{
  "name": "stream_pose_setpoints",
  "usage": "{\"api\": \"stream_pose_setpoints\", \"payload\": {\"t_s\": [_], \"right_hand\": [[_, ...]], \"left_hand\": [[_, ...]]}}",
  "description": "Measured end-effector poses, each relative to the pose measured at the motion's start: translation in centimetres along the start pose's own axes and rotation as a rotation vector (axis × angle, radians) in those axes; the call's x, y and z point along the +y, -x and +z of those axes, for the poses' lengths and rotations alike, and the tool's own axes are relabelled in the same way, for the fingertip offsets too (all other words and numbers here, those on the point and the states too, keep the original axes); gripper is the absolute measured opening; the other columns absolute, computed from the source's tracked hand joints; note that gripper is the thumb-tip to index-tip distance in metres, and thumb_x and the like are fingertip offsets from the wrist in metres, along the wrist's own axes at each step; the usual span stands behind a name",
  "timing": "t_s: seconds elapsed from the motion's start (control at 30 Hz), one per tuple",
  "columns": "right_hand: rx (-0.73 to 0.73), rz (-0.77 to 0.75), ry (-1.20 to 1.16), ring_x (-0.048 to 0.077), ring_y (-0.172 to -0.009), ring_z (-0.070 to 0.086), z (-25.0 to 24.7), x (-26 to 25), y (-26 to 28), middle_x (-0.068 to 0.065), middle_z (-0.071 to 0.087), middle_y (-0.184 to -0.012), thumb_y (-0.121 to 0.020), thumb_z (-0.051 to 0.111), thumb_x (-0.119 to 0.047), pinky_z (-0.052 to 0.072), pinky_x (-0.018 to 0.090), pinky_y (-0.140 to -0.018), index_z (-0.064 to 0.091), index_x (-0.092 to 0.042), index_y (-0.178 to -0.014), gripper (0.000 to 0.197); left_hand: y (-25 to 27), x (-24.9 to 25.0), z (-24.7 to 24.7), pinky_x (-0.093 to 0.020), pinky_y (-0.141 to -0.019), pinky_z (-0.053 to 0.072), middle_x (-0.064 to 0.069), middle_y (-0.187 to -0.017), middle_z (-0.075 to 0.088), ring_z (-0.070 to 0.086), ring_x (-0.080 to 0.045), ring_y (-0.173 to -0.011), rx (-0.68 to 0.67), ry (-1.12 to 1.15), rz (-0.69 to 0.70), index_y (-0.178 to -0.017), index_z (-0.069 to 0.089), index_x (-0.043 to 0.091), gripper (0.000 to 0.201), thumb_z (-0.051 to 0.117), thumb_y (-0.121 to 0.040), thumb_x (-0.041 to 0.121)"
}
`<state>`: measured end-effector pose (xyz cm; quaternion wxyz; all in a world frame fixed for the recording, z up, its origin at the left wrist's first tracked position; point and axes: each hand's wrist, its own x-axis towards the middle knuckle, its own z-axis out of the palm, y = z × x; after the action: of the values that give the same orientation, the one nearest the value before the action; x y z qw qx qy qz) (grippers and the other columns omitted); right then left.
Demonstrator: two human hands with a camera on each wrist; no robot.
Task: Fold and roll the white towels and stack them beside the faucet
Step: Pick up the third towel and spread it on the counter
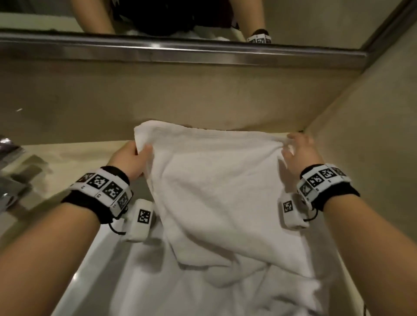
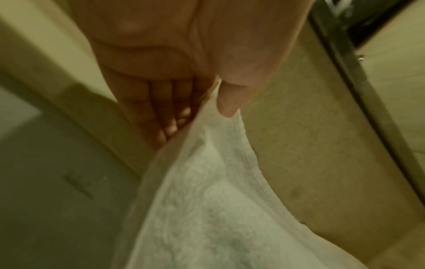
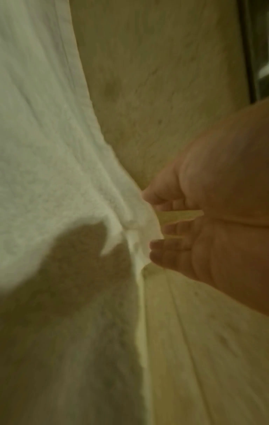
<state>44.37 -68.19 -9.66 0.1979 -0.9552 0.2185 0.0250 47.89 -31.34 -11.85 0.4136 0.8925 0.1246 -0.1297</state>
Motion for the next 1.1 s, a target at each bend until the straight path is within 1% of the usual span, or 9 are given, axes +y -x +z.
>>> {"api": "stream_pose_setpoints", "payload": {"t_s": [0.07, 0.17, 0.27, 0.43, 0.57, 0.7, 0.8, 0.97, 1.1], "right_hand": [[0.012, -0.033, -0.01, 0.034, -0.114, 0.05, -1.4, -0.2, 2.1, 0.013, 0.027, -0.143, -0.089, 0.052, -0.017, 0.037, 0.034, -0.099, 0.041, -0.015, -0.131, 0.044], [-0.004, -0.224, 0.062, 0.03, -0.115, 0.05, -3.8, -1.5, 6.5, 0.013, 0.042, -0.135, -0.09, 0.05, -0.018, 0.036, 0.034, -0.101, 0.049, -0.013, -0.126, 0.036], [-0.109, -0.476, 0.125, 0.025, -0.105, 0.055, -4.7, -3.2, 13.6, 0.008, 0.06, -0.117, -0.091, 0.048, -0.018, 0.038, 0.029, -0.089, 0.061, -0.013, -0.112, 0.024], [-0.468, -0.765, 0.163, 0.022, -0.098, 0.057, -1.6, -3.3, 28.0, 0.003, 0.064, -0.108, -0.09, 0.052, -0.03, 0.041, 0.029, -0.081, 0.062, -0.02, -0.107, 0.023], [-0.639, -0.889, 0.258, 0.023, -0.108, 0.049, 3.6, -0.8, 36.3, 0.003, 0.053, -0.121, -0.079, 0.06, -0.046, 0.041, 0.035, -0.089, 0.047, -0.023, -0.125, 0.053], [-0.463, -0.787, 0.172, 0.028, -0.111, 0.048, 6.6, 0.3, 39.1, 0.006, 0.037, -0.13, -0.079, 0.06, -0.033, 0.046, 0.036, -0.089, 0.031, -0.025, -0.138, 0.066], [-0.435, -0.673, 0.218, 0.031, -0.11, 0.049, 6.7, 0.0, 38.6, 0.008, 0.029, -0.134, -0.076, 0.066, -0.03, 0.048, 0.039, -0.088, 0.025, -0.022, -0.139, 0.076], [-0.36, -0.564, 0.439, 0.03, -0.09, 0.057, 5.1, -0.6, 37.2, 0.01, 0.049, -0.111, -0.086, 0.051, -0.013, 0.04, 0.033, -0.068, 0.047, -0.014, -0.107, 0.021], [-0.388, -0.548, 0.308, 0.025, -0.079, 0.053, 2.7, 1.0, 37.2, 0.007, 0.058, -0.094, -0.088, 0.05, -0.018, 0.039, 0.029, -0.068, 0.051, -0.016, -0.09, 0.003]], "left_hand": [[1.6, 0.1, -1.0, -0.036, -0.079, 0.047, -0.007, -0.101, 0.06, 0.059, -0.027, -0.087, 0.035, -0.072, 0.038, -0.115, 0.049, 0.011, 0.037, 0.048, -0.09, 0.039], [5.8, 0.1, -2.1, -0.032, -0.082, 0.042, -0.005, -0.104, 0.056, 0.053, -0.021, -0.089, 0.061, -0.041, 0.124, -0.119, 0.047, 0.011, 0.035, 0.054, -0.089, 0.027], [11.9, -0.5, -2.1, -0.028, -0.078, 0.04, -0.002, -0.096, 0.06, 0.055, -0.019, -0.088, -0.119, -0.131, 0.237, -0.108, 0.055, 0.015, 0.021, 0.054, -0.089, 0.025], [22.5, -3.3, -0.7, -0.029, -0.082, 0.046, 0.005, -0.09, 0.061, 0.058, -0.017, -0.087, -0.442, -0.437, 0.38, -0.094, 0.057, 0.023, 0.008, 0.053, -0.089, 0.028], [29.3, -7.6, 0.8, -0.026, -0.085, 0.045, 0.005, -0.107, 0.061, 0.056, -0.013, -0.093, -0.627, -0.694, 0.374, -0.113, 0.054, 0.023, 0.035, 0.059, -0.083, 0.04], [33.3, -11.4, 1.9, -0.032, -0.098, 0.041, -0.001, -0.129, 0.05, 0.05, -0.022, -0.116, -0.602, -0.821, 0.323, -0.134, 0.035, 0.023, 0.074, 0.066, -0.073, 0.051], [34.9, -12.8, 2.8, -0.04, -0.098, 0.041, -0.008, -0.13, 0.045, 0.046, -0.027, -0.117, -0.46, -0.85, 0.364, -0.131, 0.039, 0.02, 0.069, 0.063, -0.074, 0.051], [36.0, -13.5, 3.5, -0.037, -0.101, 0.038, -0.005, -0.133, 0.041, 0.043, -0.025, -0.119, -0.336, -0.707, 0.425, -0.131, 0.038, 0.024, 0.056, 0.057, -0.081, 0.042], [37.3, -13.9, 4.4, -0.037, -0.103, 0.035, -0.005, -0.135, 0.034, 0.038, -0.025, -0.122, -0.379, -0.801, 0.558, -0.126, 0.039, 0.022, 0.084, 0.055, -0.062, 0.075]]}}
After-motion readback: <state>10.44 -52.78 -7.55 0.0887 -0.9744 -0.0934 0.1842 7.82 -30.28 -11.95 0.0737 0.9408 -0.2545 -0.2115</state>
